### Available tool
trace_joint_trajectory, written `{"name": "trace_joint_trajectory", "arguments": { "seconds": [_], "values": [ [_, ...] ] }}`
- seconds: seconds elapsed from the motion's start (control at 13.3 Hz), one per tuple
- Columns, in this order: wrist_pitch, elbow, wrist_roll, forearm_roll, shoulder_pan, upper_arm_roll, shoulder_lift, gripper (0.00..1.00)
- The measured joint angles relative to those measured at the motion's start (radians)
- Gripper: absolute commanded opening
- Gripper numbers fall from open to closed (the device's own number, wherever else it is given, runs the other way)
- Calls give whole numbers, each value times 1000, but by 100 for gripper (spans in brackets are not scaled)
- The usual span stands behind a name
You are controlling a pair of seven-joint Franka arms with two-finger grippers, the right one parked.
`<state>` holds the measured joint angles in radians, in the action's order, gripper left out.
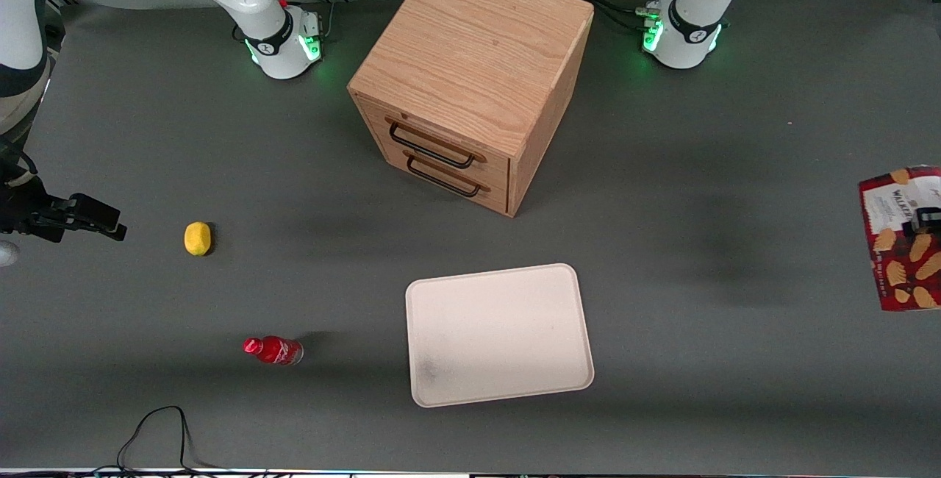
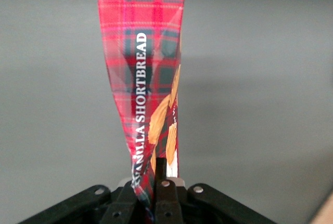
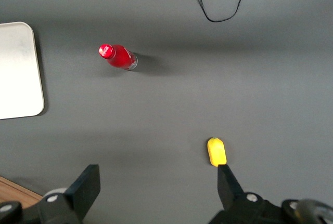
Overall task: Place red cookie box on tray
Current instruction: 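Carry the held cookie box with the left gripper toward the white tray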
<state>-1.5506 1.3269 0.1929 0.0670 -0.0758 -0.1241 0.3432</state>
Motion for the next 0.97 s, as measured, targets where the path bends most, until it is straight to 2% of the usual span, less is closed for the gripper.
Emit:
{"name": "trace_joint_trajectory", "arguments": {
  "seconds": [0.22, 0.45, 0.75, 0.97],
  "values": [
    [3, -64, -302, -3, 83, 151, 7, 0],
    [-133, -93, -550, -8, 176, 276, 80, 0],
    [-322, -109, -662, -21, 283, 298, 230, 0],
    [-356, -124, -723, -97, 341, 309, 323, 0]
  ]
}}
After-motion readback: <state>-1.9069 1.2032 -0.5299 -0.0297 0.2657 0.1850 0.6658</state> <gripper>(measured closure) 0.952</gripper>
